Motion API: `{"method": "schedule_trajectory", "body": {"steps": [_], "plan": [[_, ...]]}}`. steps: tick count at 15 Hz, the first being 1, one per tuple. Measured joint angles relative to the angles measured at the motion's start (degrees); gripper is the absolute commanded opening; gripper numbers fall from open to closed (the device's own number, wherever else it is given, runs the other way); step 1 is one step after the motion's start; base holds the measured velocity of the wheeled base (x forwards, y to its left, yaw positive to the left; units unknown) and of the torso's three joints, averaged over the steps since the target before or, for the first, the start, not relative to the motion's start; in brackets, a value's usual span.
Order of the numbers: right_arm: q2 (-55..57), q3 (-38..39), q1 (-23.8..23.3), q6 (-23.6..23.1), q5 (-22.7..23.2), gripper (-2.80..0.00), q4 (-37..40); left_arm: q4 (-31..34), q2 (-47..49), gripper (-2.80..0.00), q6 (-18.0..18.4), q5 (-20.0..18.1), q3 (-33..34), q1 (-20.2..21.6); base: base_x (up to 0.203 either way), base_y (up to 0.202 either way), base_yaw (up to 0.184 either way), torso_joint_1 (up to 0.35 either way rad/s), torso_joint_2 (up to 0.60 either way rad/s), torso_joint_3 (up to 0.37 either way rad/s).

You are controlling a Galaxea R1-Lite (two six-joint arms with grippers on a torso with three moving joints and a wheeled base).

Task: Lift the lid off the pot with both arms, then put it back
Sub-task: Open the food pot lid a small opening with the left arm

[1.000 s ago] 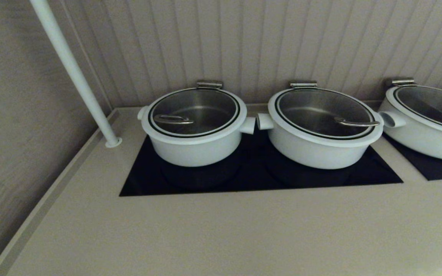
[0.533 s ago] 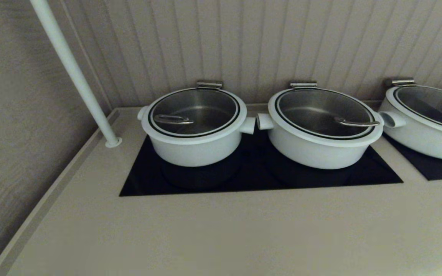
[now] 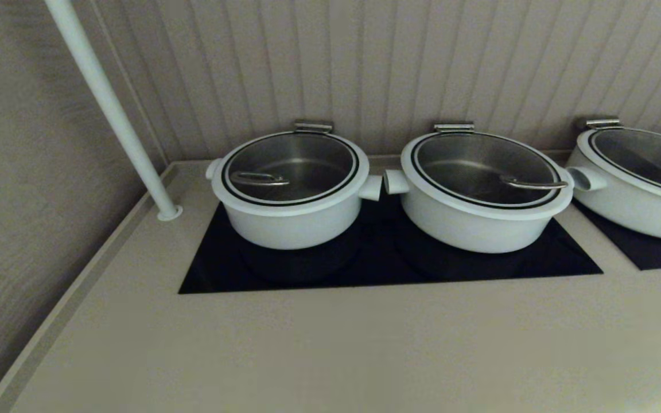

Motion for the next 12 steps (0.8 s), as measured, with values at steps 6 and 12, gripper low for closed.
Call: {"method": "schedule_trajectory", "body": {"steps": [6,12], "plan": [[0.0,0.0,0.0,0.05,0.0,-2.8,0.0,0.07,0.0,-2.8,-0.25,0.06,0.0,0.0,0.0,0.0,0.0,0.0,0.0,0.0],[0.0,0.0,0.0,0.05,-0.02,-2.8,0.0,0.41,0.02,-2.8,5.74,-2.01,-1.2,-0.02,0.0,0.0,0.0,0.0,0.0,0.0]]}}
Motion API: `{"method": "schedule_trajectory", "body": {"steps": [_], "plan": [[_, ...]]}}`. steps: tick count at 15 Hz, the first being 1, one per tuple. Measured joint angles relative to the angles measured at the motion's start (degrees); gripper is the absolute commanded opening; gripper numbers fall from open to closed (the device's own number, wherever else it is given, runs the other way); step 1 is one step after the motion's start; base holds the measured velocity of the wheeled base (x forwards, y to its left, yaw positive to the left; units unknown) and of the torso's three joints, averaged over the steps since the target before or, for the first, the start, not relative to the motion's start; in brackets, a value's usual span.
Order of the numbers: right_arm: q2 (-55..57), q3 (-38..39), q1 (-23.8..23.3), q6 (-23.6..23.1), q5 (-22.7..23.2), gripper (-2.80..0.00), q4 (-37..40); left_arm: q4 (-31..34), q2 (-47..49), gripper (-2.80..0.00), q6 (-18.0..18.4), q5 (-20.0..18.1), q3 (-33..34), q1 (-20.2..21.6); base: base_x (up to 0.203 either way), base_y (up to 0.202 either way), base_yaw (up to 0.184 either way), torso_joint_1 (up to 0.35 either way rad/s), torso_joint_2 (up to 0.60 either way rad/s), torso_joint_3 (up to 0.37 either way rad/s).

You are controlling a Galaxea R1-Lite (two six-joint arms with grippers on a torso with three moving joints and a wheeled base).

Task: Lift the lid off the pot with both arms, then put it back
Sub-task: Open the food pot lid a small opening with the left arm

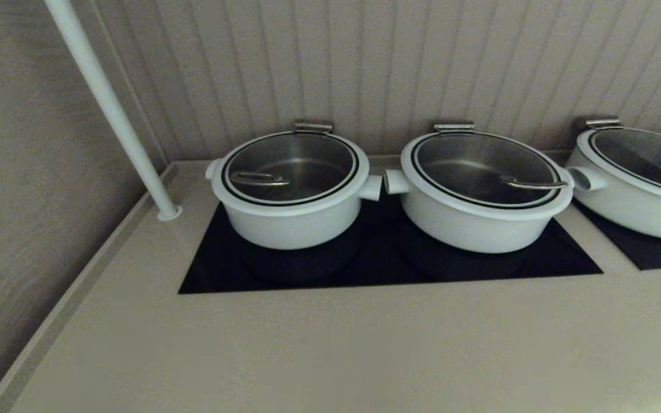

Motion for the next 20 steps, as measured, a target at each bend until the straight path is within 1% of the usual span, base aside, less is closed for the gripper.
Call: {"method": "schedule_trajectory", "body": {"steps": [3,6,7,10,12,13,14,15,18,20], "plan": [[0.0,0.0,0.0,0.03,0.0,-2.8,0.0,0.78,1.74,-2.8,-0.01,-5.66,-4.81,0.0,0.0,0.0,0.0,0.0,0.0,0.0],[0.0,0.0,0.0,0.06,0.0,-2.8,0.0,0.56,8.06,-2.8,0.1,-10.61,-11.04,-0.01,0.0,0.0,0.0,0.0,0.0,0.0],[0.0,0.0,0.0,0.05,0.0,-2.8,0.01,0.39,10.48,-2.8,0.1,-12.98,-13.55,-0.01,0.0,0.0,0.0,0.0,0.0,0.0],[0.0,0.0,0.0,0.06,0.02,-2.8,-0.01,0.27,18.22,-2.8,0.15,-21.94,-19.73,-0.09,0.0,0.0,0.0,0.0,0.0,0.0],[0.0,0.0,0.0,0.06,0.02,-2.8,0.0,-0.58,23.49,-2.8,0.14,-27.08,-22.65,-0.13,0.0,0.0,0.0,0.0,0.0,0.0],[0.0,0.0,0.0,0.06,0.02,-2.8,0.0,-1.56,25.69,-2.8,0.15,-29.02,-23.43,-0.26,0.0,0.0,0.0,0.0,0.0,0.0],[0.0,0.0,0.0,0.06,0.02,-2.8,0.0,-3.1,28.31,-2.8,0.16,-30.39,-23.97,-0.71,0.0,0.0,0.0,0.0,0.0,0.0],[0.0,0.0,0.0,0.06,0.0,-2.8,0.0,-4.82,30.93,-2.8,0.21,-30.91,-24.18,-1.7,0.0,0.0,0.0,0.0,0.0,0.0],[0.0,0.0,0.0,0.06,0.0,-2.8,0.0,-10.96,39.04,-2.8,0.24,-31.32,-24.09,-6.48,0.0,0.0,0.0,0.0,0.0,0.0],[0.0,0.0,0.0,0.06,0.0,-2.8,0.0,-15.13,45.0,-2.8,0.36,-31.34,-23.94,-8.49,0.0,0.0,0.0,0.0,0.0,0.0]]}}
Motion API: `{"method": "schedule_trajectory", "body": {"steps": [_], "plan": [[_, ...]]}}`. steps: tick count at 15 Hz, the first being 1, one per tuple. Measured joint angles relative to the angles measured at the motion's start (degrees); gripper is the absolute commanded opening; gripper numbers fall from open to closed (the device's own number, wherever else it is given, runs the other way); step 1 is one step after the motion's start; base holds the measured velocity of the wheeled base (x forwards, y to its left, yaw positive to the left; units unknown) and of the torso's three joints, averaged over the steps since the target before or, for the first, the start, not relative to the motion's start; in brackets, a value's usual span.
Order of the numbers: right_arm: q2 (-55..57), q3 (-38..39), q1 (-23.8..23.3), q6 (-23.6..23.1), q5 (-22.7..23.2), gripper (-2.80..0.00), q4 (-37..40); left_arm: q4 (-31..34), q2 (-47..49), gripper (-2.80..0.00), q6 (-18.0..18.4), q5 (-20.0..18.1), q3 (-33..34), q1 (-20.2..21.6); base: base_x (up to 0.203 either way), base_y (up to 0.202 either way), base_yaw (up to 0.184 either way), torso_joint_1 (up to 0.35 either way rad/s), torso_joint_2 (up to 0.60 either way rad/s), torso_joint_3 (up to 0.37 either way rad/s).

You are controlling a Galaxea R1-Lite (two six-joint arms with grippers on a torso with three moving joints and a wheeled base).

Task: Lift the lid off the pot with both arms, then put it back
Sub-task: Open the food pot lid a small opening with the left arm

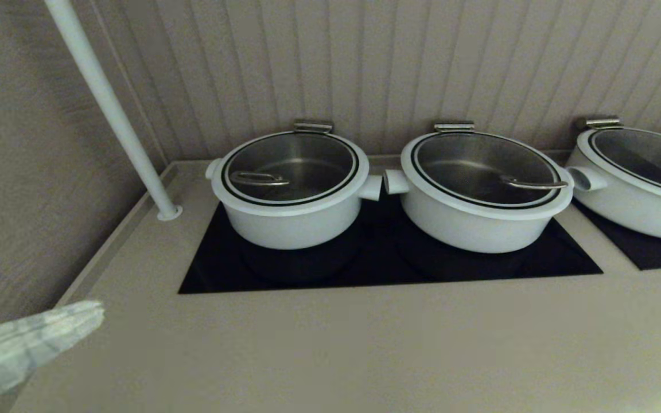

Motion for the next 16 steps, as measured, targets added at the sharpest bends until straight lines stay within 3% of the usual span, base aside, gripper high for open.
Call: {"method": "schedule_trajectory", "body": {"steps": [4,12,16], "plan": [[0.0,0.0,0.0,-0.24,0.02,-2.8,0.0,-9.9,12.67,-2.8,0.37,0.24,0.2,-2.72,0.0,0.0,0.0,0.0,0.0,0.0],[0.0,0.0,0.0,-0.33,0.05,-2.8,0.04,-21.62,29.71,-2.8,0.92,0.78,-0.75,-3.65,0.0,0.0,0.0,0.0,0.0,0.0],[0.0,0.0,0.0,-0.11,0.0,-2.8,0.0,-23.68,36.53,-2.8,0.85,1.09,-5.7,-3.66,0.0,0.0,0.0,0.0,0.0,0.0]]}}
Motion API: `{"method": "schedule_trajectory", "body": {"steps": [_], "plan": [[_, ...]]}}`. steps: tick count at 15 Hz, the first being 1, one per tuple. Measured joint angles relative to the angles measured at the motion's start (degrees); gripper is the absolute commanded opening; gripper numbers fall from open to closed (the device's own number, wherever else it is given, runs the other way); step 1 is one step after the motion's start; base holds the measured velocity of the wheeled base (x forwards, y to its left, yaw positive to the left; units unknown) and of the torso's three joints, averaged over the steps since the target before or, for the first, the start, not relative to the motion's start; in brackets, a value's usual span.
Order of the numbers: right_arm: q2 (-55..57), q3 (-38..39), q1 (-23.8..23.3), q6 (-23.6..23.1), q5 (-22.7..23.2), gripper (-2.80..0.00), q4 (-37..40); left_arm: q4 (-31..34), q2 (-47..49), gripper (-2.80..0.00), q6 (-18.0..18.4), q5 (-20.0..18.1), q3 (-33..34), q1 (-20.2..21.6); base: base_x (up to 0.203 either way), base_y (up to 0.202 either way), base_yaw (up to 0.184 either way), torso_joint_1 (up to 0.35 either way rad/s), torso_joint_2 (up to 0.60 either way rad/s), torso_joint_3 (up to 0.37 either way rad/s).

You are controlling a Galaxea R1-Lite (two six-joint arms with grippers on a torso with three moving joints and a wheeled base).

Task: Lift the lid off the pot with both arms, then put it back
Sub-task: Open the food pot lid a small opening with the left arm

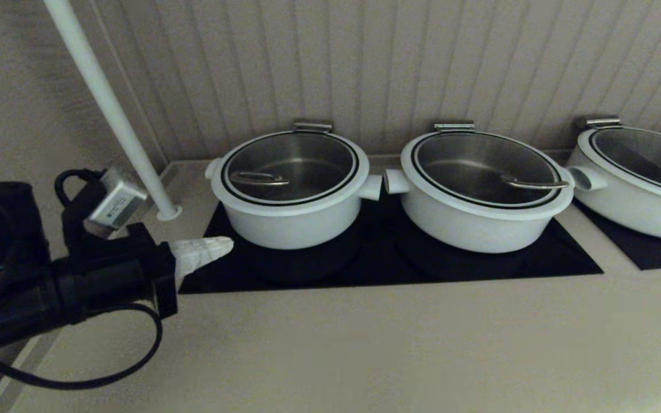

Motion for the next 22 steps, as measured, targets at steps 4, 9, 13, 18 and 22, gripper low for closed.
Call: {"method": "schedule_trajectory", "body": {"steps": [4,9,13,18,22], "plan": [[0.0,0.0,0.0,0.01,0.0,-2.8,0.01,-0.06,5.36,-2.8,-0.3,0.12,-5.48,0.0,0.0,0.0,0.0,0.0,0.0,0.0],[0.0,0.0,0.0,-0.22,-0.05,-2.8,0.06,-0.12,10.5,-2.8,-0.55,0.17,-11.27,0.01,0.0,0.0,0.0,0.0,0.0,0.0],[0.0,0.0,0.0,-0.3,0.0,-2.8,0.01,-0.15,14.12,-2.8,-0.69,0.23,-14.94,0.01,0.0,0.0,0.0,0.0,0.0,0.0],[0.0,0.0,0.06,-0.33,0.0,-2.8,0.01,-2.89,18.03,-2.8,-0.76,2.27,-16.66,0.06,0.0,0.0,0.0,0.0,0.0,0.0],[0.0,0.0,0.17,-0.28,0.0,-2.8,0.01,-5.74,20.85,-2.8,-0.78,4.87,-17.14,0.09,0.0,0.0,0.0,0.0,0.0,0.0]]}}
